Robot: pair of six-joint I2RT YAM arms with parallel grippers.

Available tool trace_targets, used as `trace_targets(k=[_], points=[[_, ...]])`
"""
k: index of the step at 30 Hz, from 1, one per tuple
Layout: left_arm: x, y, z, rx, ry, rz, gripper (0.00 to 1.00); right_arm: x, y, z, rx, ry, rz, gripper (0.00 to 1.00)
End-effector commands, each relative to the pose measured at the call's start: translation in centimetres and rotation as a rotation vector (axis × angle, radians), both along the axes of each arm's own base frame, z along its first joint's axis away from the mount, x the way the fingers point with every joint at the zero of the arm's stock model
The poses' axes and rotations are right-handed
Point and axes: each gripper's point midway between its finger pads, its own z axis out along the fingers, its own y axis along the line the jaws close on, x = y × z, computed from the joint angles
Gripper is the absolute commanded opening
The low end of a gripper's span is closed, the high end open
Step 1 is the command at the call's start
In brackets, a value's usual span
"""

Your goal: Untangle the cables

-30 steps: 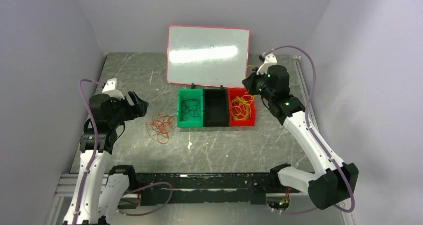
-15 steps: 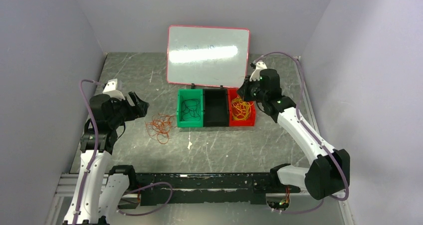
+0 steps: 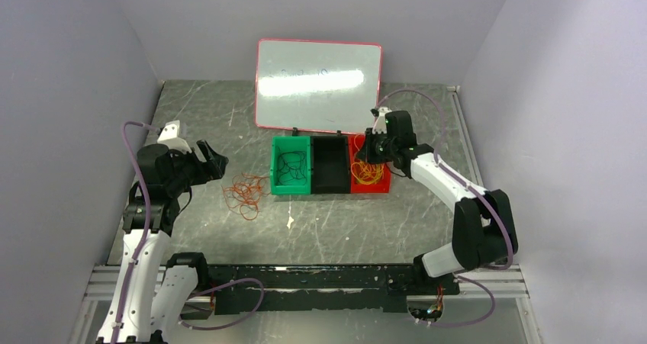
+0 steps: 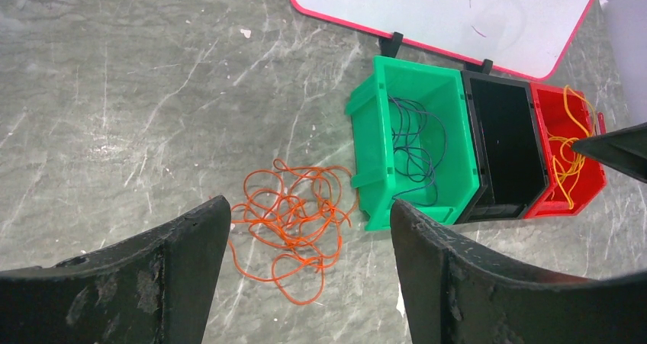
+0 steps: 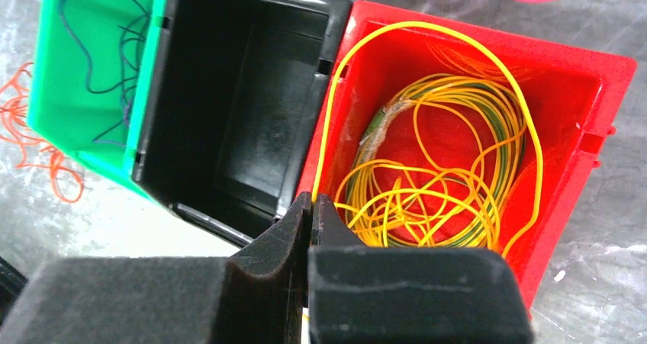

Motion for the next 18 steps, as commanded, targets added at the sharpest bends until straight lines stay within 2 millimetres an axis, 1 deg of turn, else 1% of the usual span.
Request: trace_targets(k=[1, 6, 9, 13, 16, 18], points=[[0.3, -0.1, 0.6, 0.005, -0.034, -0.018, 0.81, 1.2, -0.6, -1.0, -0.036, 0.004, -0.018, 0.00], [0.3, -0.1, 0.5, 0.005, -0.031, -0.019, 0.80, 2.0, -1.4, -2.8, -0.098, 0.045, -0.048, 0.00], [0.3, -0.1, 0.5, 0.004, -0.034, -0.019, 0.80, 2.3, -1.5, -3.8, -0.121, 0.065, -0.047, 0.00], [0.3, -0.1, 0.4, 0.005, -0.030, -0.020, 0.80, 2.4, -1.8, -4.5, -0.141, 0.076, -0.049, 0.00], [0.4, -0.1, 0.4, 0.004, -0.029, -0.021, 0.80, 2.5, -2.2, -4.4, -0.160, 0.070, -0.060, 0.00], [0.4, -0.1, 0.3, 0.004, -0.028, -0.021, 0.80, 2.1, -2.4, -5.0, -0.178, 0.094, -0.056, 0.00]])
